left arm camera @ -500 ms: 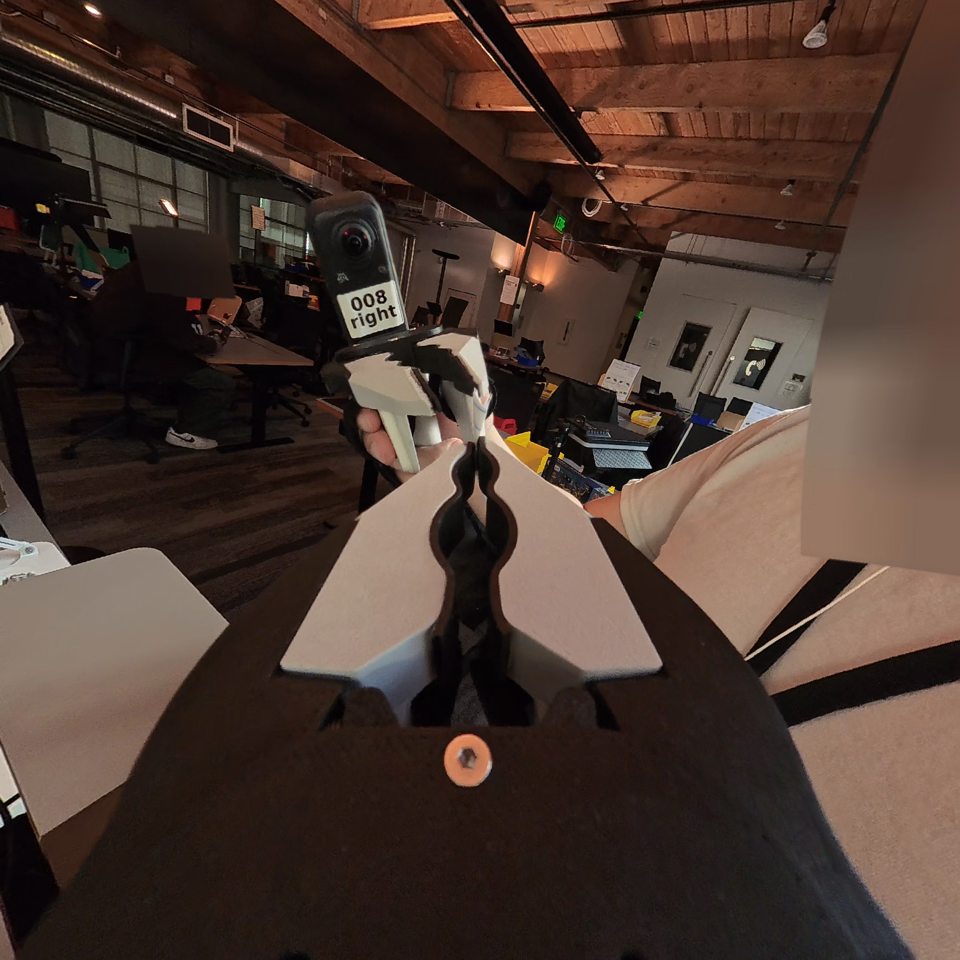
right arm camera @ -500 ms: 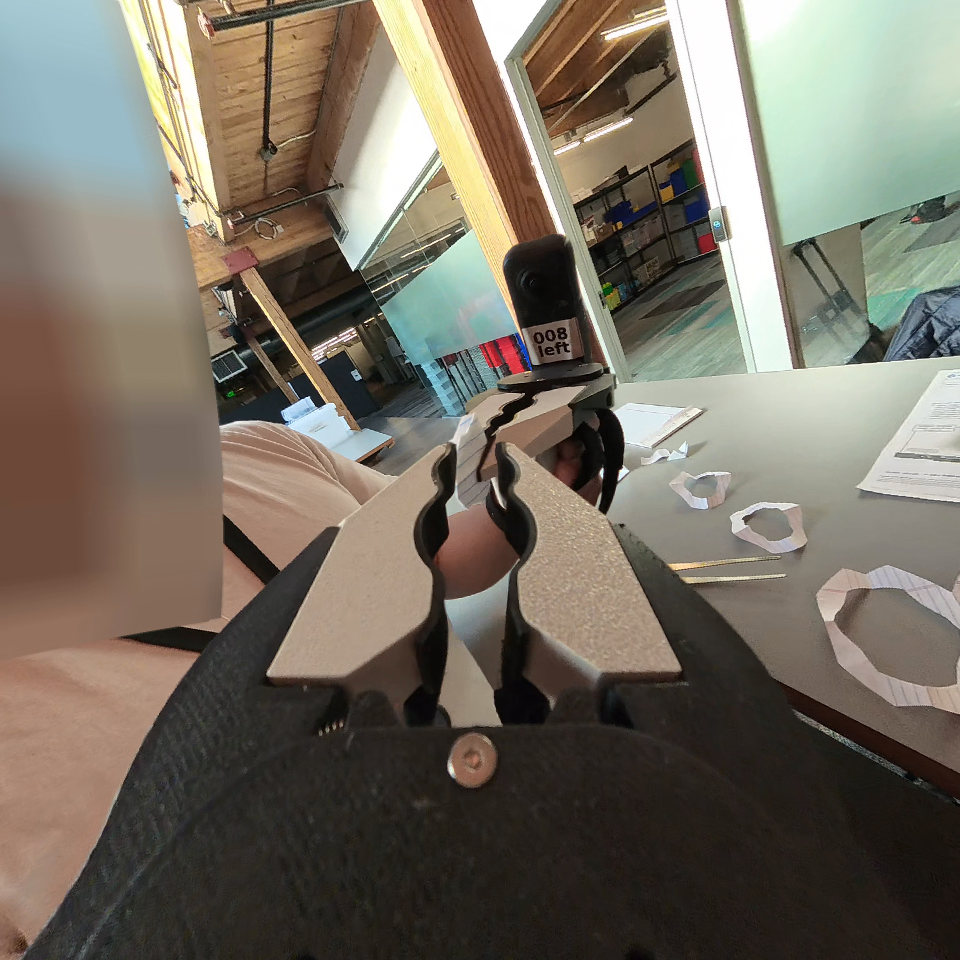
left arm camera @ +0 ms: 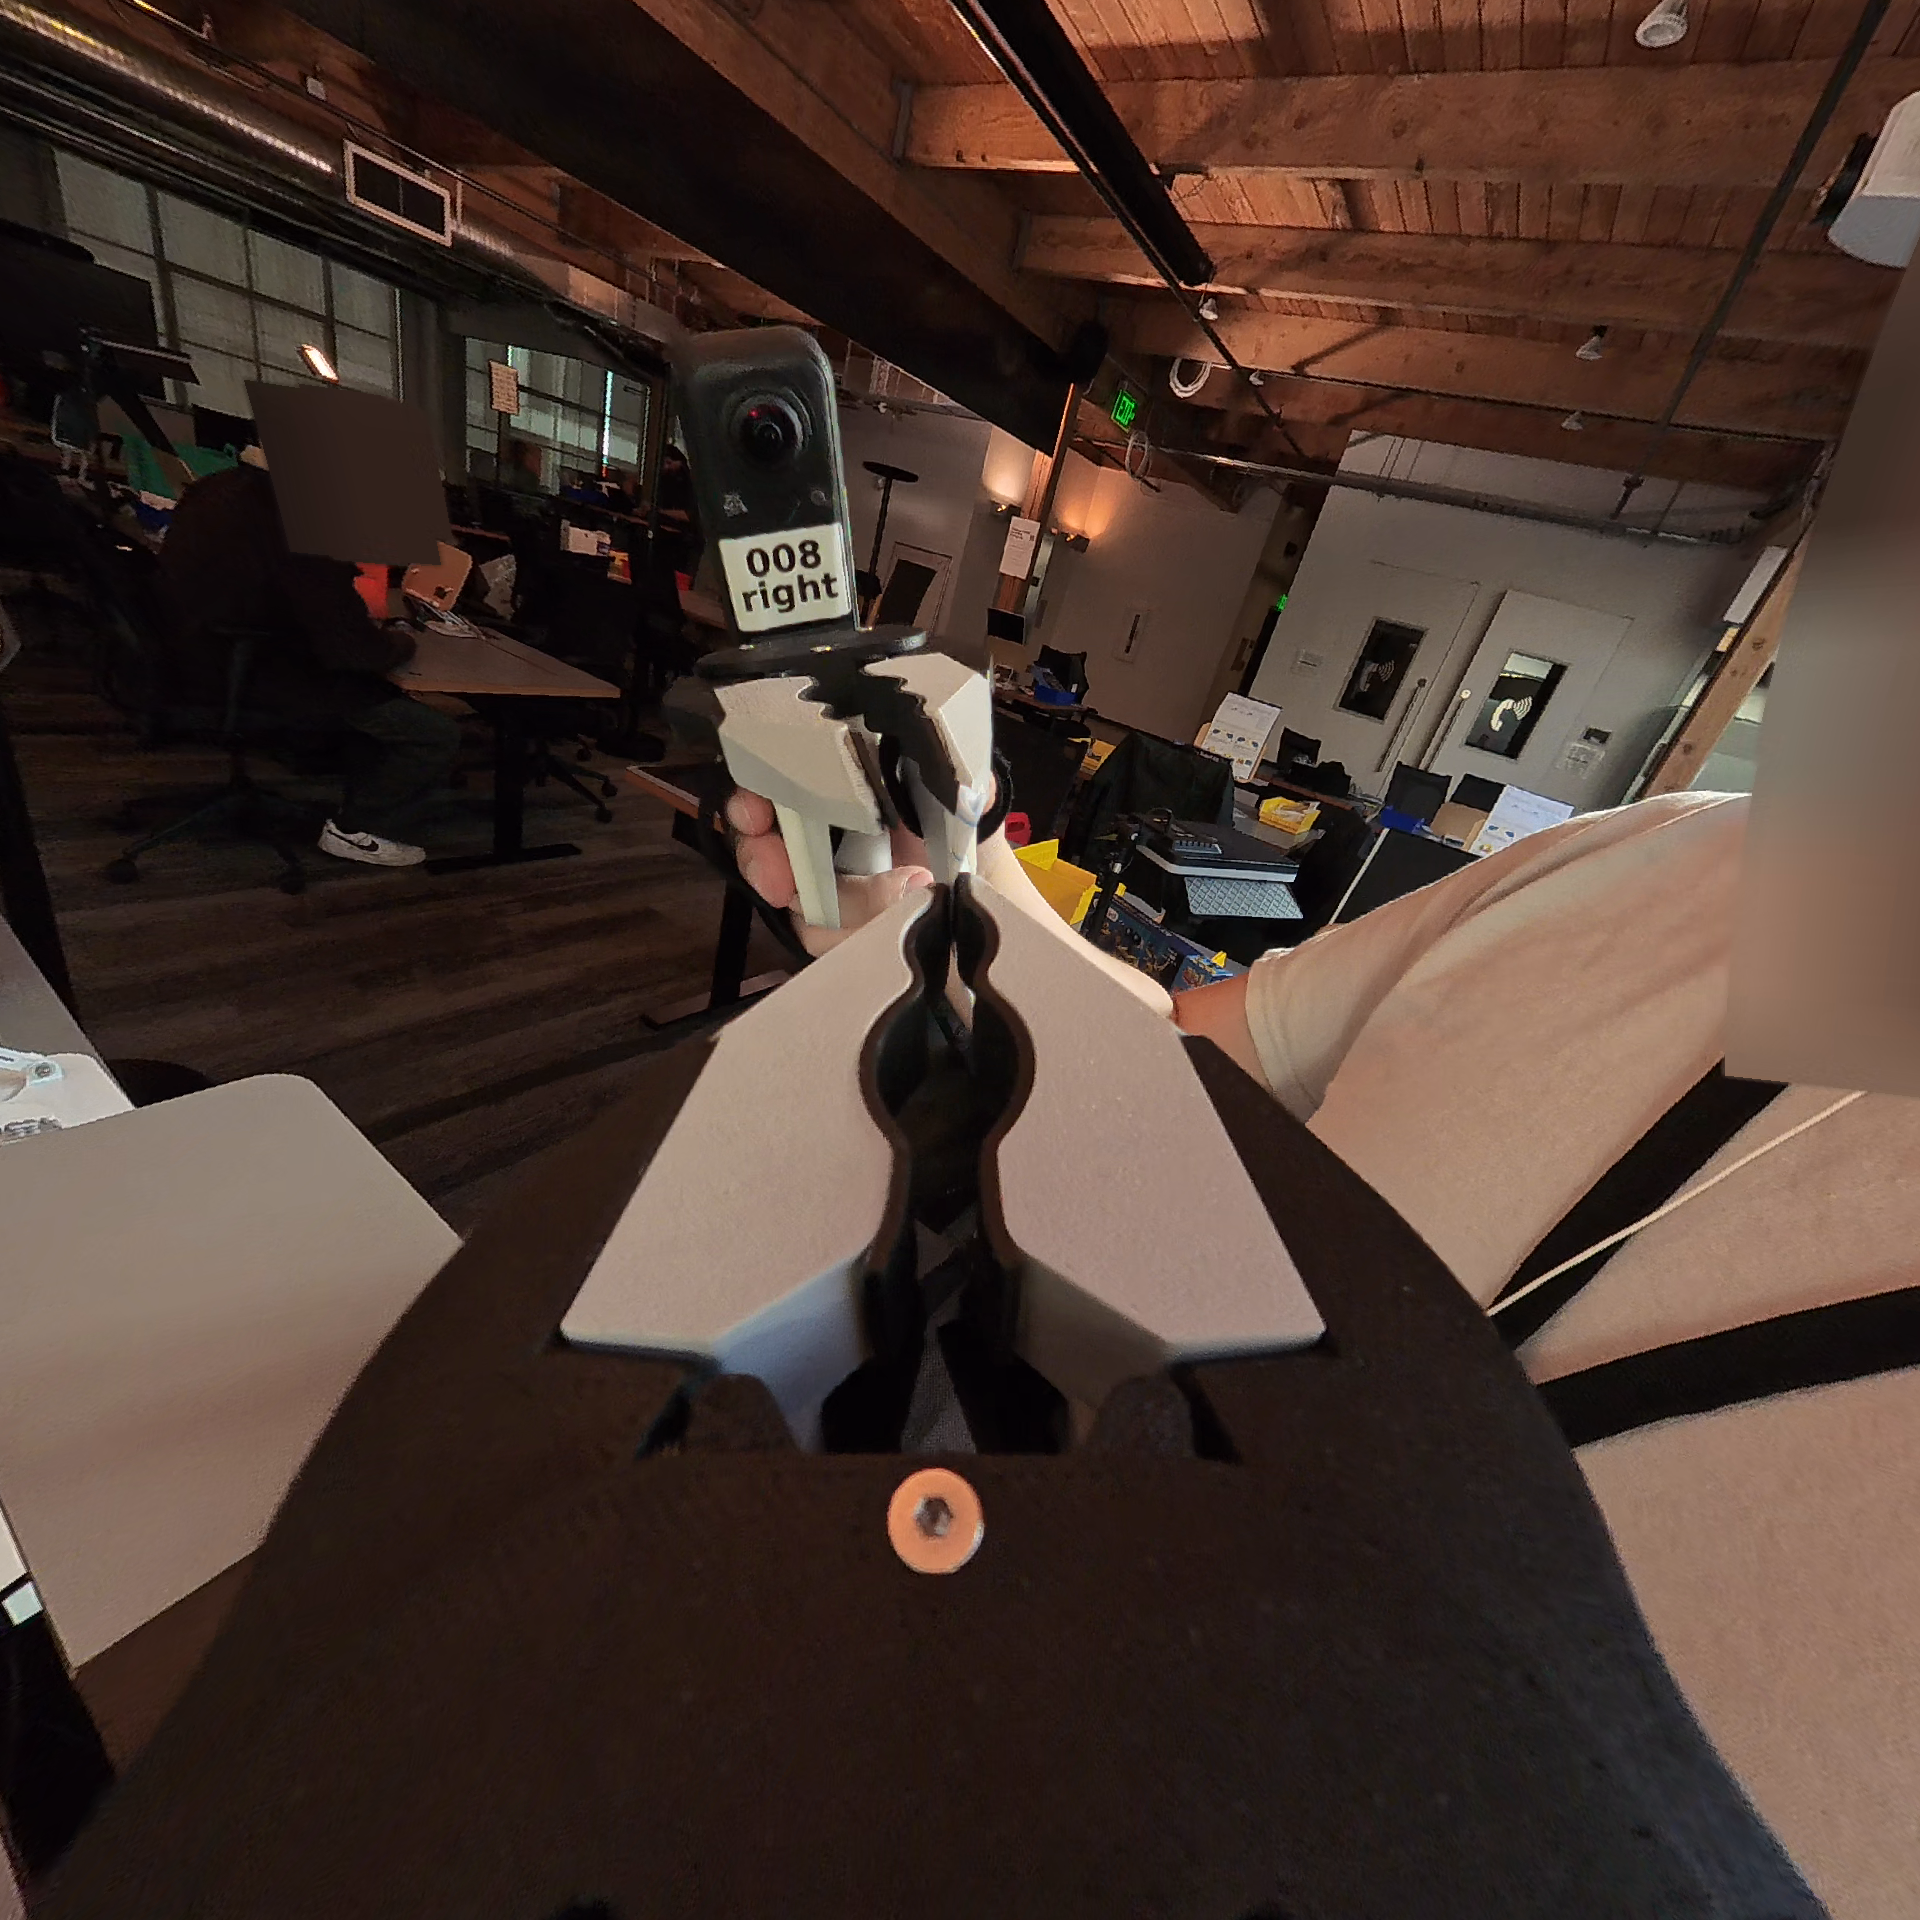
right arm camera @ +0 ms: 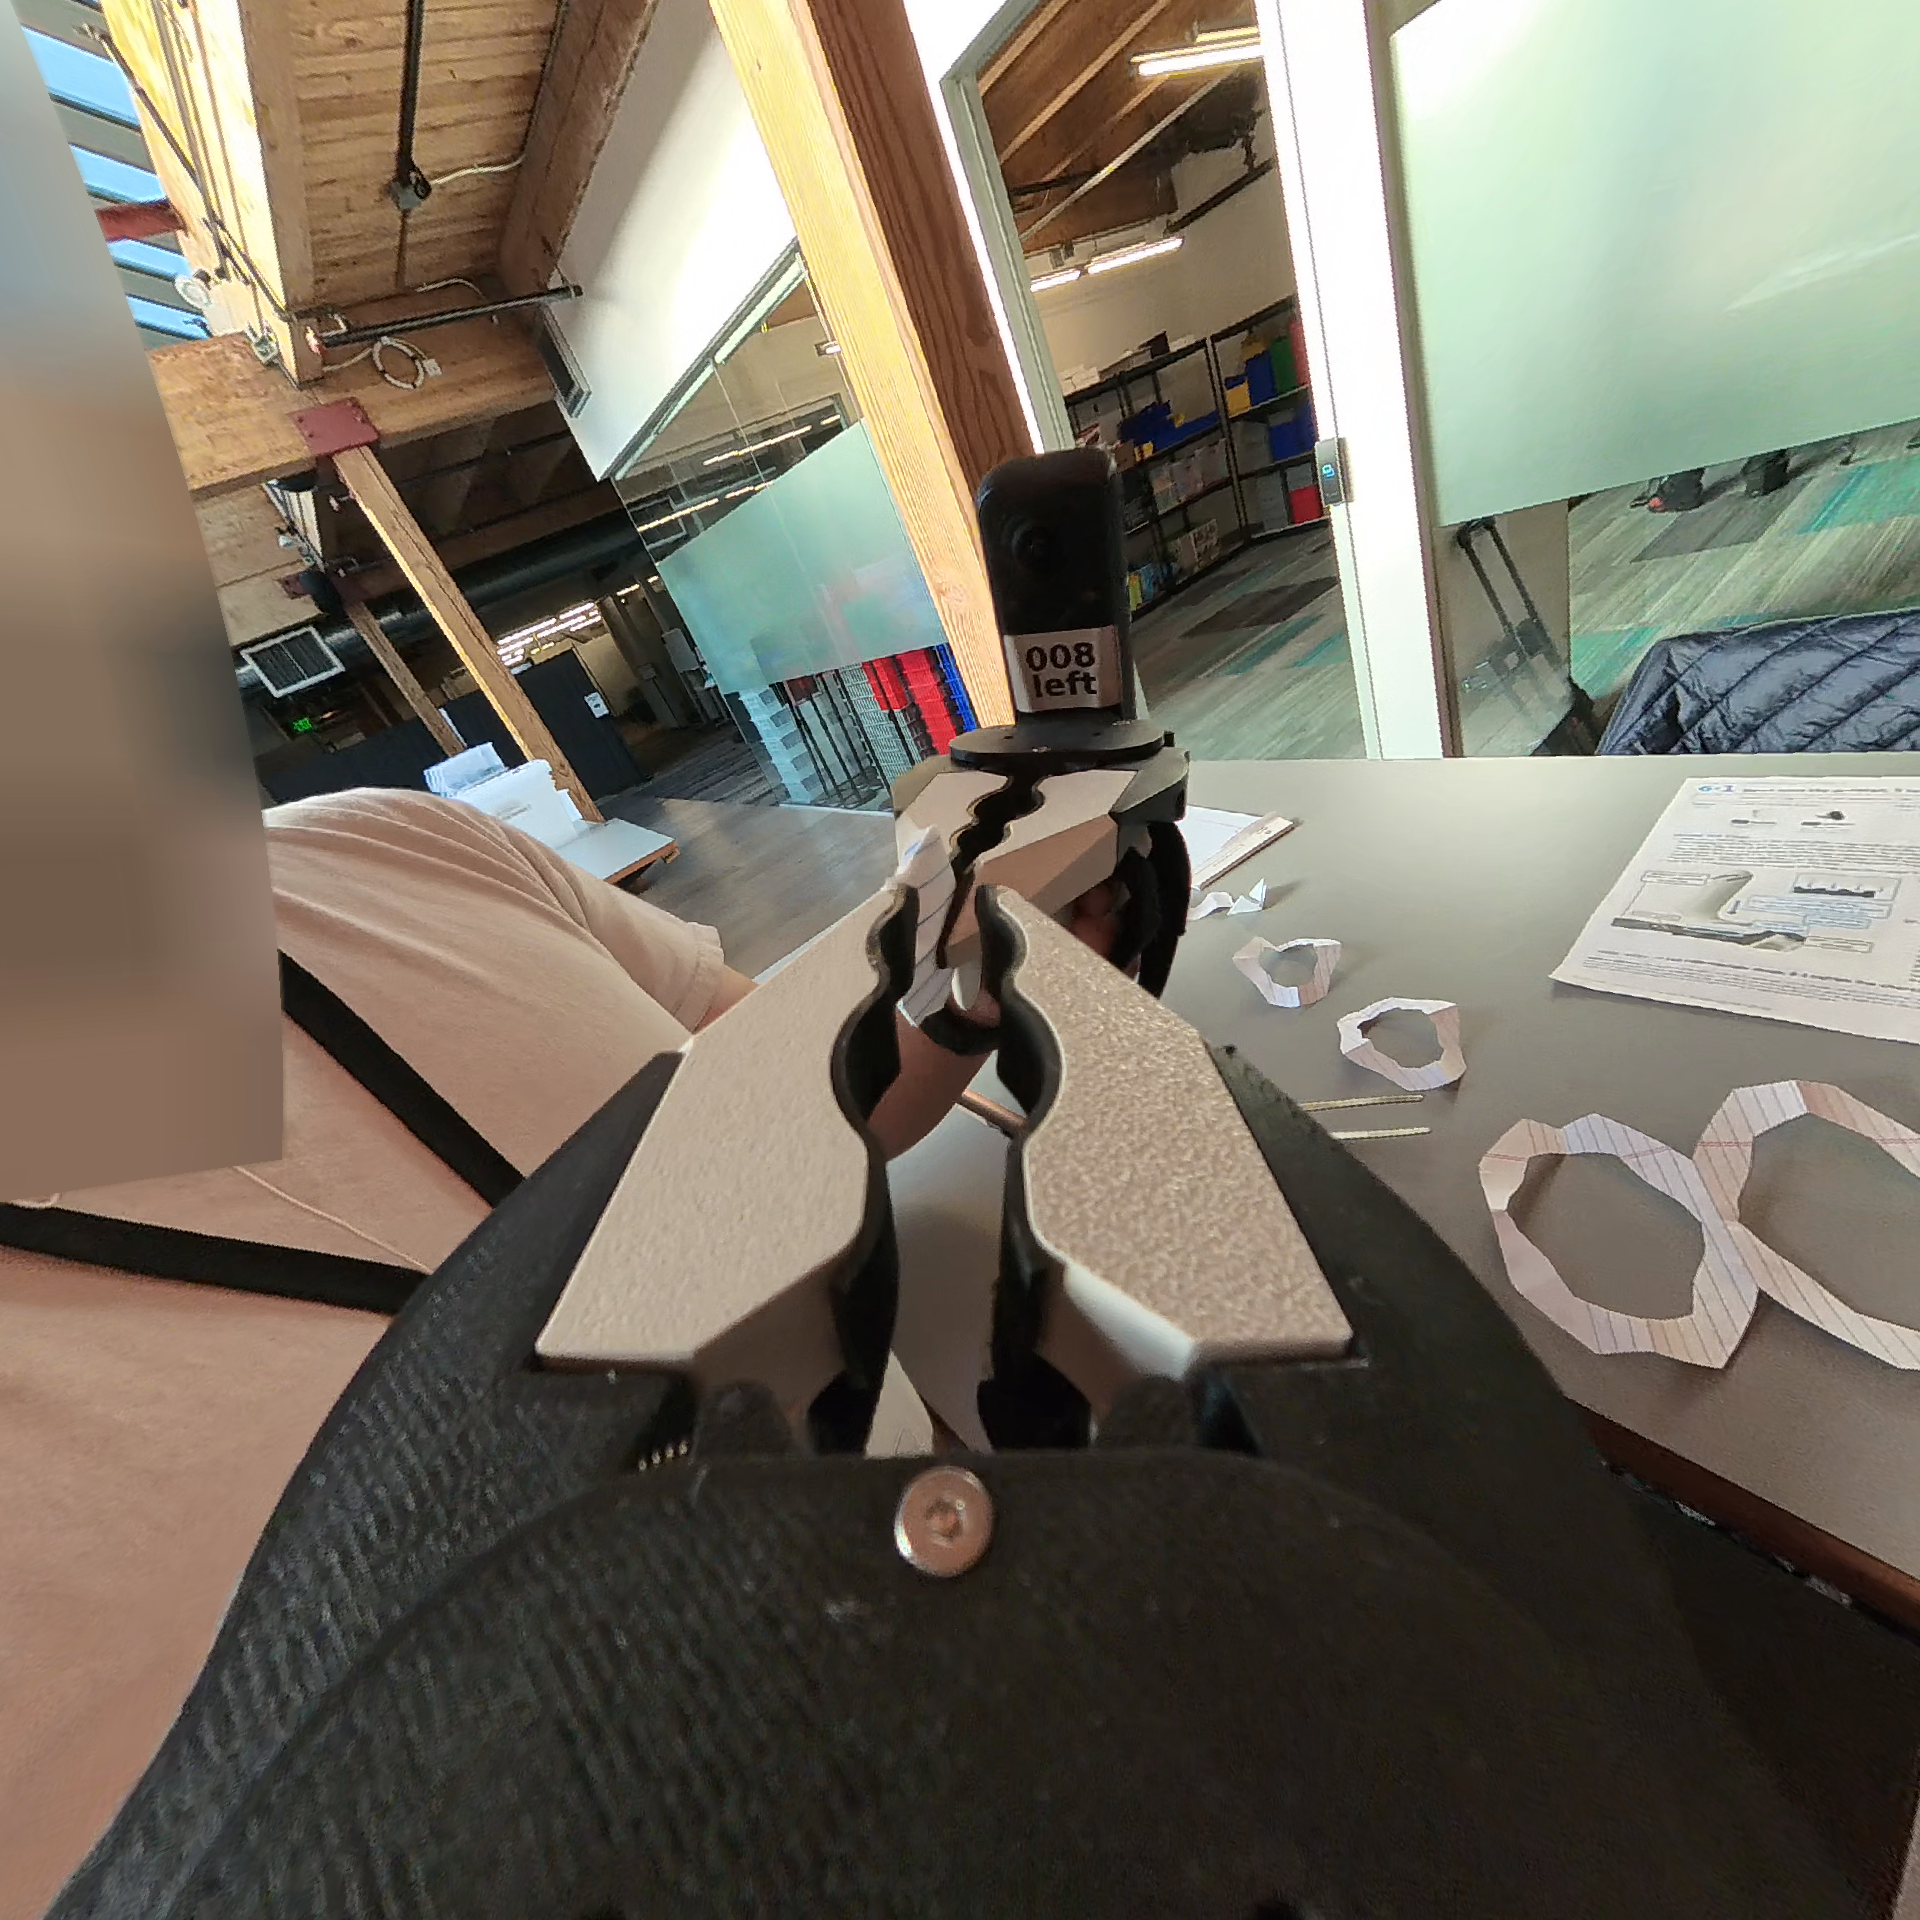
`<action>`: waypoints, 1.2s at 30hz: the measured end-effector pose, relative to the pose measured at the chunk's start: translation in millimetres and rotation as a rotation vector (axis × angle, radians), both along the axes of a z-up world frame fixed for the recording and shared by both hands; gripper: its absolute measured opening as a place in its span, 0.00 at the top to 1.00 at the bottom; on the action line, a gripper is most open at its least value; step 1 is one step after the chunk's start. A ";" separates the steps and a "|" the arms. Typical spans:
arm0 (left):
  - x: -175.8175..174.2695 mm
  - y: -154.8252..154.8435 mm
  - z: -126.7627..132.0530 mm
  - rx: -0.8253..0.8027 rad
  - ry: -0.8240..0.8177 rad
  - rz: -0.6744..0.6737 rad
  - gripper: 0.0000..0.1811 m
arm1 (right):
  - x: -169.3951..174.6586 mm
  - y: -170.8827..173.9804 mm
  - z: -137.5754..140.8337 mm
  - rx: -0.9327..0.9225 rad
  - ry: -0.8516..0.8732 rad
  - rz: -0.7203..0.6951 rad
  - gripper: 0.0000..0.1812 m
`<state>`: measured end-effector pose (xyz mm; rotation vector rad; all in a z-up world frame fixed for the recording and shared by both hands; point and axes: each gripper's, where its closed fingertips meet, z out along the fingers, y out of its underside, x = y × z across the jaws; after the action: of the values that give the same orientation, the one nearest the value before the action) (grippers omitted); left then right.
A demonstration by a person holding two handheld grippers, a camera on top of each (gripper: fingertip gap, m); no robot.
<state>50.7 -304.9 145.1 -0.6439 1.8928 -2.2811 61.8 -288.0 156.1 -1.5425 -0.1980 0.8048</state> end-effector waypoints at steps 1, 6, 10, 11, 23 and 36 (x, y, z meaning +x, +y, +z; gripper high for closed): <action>1.3 -0.3 0.0 -0.006 0.001 0.000 1.00 | 1.6 -0.6 0.4 0.005 0.013 -0.005 0.94; 8.9 -0.9 -0.5 -0.021 0.007 0.003 1.00 | 0.7 -11.0 8.6 0.042 0.085 0.033 0.93; 13.6 0.4 3.7 -0.020 0.000 0.007 1.00 | 12.2 -8.6 9.1 0.011 0.055 -0.034 0.94; 14.4 0.4 4.5 -0.010 -0.005 0.014 1.00 | 12.8 -9.5 12.1 0.014 0.062 -0.027 0.94; 11.5 -0.6 4.8 0.012 -0.025 0.016 1.00 | 13.7 -0.3 6.1 -0.016 0.081 0.013 0.94; 5.4 -1.7 6.8 0.047 -0.078 -0.001 1.00 | 8.8 -0.5 5.2 -0.037 0.232 0.166 0.93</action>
<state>56.1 -306.6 151.9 -0.5403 1.9051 -2.2212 70.6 -288.5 161.4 -1.4662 -0.1418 1.1160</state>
